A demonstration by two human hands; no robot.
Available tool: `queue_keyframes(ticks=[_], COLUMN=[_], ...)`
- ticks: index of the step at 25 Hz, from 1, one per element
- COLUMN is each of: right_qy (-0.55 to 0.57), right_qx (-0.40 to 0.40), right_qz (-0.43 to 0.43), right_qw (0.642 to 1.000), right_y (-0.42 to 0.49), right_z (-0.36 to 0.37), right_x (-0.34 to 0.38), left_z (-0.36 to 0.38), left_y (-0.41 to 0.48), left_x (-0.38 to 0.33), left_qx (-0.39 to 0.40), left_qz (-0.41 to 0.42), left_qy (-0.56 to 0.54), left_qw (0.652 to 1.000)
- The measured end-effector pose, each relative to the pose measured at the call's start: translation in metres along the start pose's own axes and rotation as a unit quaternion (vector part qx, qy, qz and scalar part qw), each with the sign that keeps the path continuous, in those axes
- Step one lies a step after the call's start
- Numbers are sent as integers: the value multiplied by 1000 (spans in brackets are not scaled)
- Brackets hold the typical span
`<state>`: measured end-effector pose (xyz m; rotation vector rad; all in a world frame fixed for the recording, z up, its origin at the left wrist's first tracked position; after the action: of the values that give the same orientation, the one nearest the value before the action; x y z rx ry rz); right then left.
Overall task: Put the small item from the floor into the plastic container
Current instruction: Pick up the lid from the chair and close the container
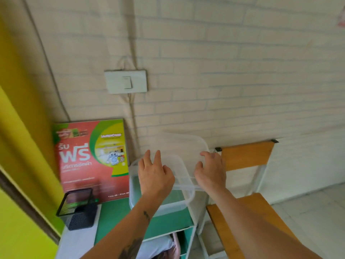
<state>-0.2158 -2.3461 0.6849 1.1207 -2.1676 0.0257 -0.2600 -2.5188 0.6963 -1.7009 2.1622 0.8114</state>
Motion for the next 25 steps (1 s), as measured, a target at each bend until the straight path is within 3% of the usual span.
queue_keyframes(ticks=[4, 12, 25], right_qy=[-28, -74, -114], right_qx=[38, 91, 149], right_qz=[-28, -48, -80], right_qw=[998, 992, 979], right_y=[-6, -24, -28], right_z=[27, 56, 58], right_x=[16, 24, 24], left_z=[-3, 2, 7], left_y=[-3, -19, -23], left_x=[32, 63, 74], left_qx=[4, 91, 173], left_qz=[-33, -91, -103], left_qy=[34, 47, 49], left_qw=[999, 991, 978])
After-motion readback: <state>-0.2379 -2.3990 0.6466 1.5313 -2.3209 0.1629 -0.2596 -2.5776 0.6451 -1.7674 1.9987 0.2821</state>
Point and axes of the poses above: each hand's wrist, its own y-axis towards the middle knuckle, its own z-axis out of the palm, x = y × z, the point moved 2 cm from there along y, towards the middle knuckle, and after that the axes turned 2 degrees about y, right-handed, at the moved point
